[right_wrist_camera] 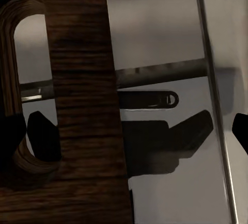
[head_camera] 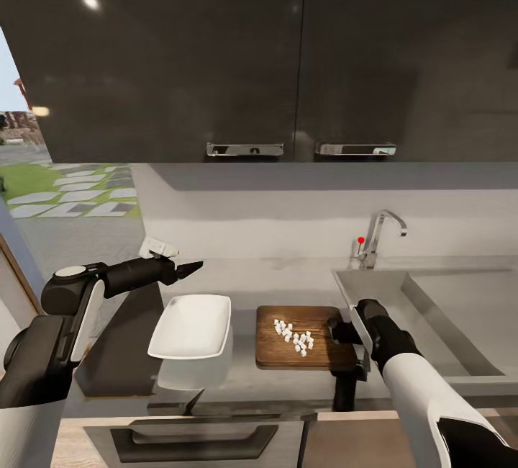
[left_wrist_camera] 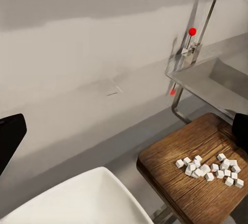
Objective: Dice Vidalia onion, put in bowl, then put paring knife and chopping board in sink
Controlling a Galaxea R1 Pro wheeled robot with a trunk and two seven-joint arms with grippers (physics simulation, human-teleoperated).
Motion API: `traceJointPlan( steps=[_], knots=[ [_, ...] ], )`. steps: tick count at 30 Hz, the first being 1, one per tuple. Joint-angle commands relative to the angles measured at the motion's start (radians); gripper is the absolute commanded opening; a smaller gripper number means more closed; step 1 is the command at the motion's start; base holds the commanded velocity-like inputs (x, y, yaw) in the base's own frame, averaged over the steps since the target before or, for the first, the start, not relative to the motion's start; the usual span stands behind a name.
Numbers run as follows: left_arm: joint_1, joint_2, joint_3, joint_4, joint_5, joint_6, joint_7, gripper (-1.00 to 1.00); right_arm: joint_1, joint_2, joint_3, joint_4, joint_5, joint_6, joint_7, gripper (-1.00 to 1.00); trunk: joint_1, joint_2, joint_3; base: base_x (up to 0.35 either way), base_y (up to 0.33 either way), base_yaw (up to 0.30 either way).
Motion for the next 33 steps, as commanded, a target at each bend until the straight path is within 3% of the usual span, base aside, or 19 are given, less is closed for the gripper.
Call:
traceJointPlan(
  steps=[1, 8, 9, 33],
  knots=[
    [-0.001, 0.0, 0.001, 0.0, 0.002, 0.007, -0.003, 1.0, -0.001, 0.001, -0.004, -0.001, 0.007, 0.004, 0.003, 1.0, 0.001, -0.002, -0.002, 0.0, 0.0, 0.0],
    [-0.001, 0.0, 0.0, 0.0, 0.002, 0.007, -0.003, 1.0, -0.001, 0.001, -0.004, -0.001, 0.007, 0.005, 0.003, 1.0, 0.001, -0.002, -0.002, 0.0, 0.0, 0.0],
    [-0.001, 0.0, -0.001, 0.0, 0.002, 0.007, -0.003, 1.0, -0.001, 0.001, -0.004, -0.001, 0.007, 0.004, 0.003, -1.0, 0.001, -0.002, -0.002, 0.0, 0.0, 0.0],
    [-0.001, 0.0, -0.001, 0.0, 0.002, 0.008, -0.003, 1.0, -0.002, 0.001, -0.004, -0.001, 0.007, 0.007, 0.001, -1.0, 0.001, -0.002, -0.002, 0.0, 0.0, 0.0]
  ],
)
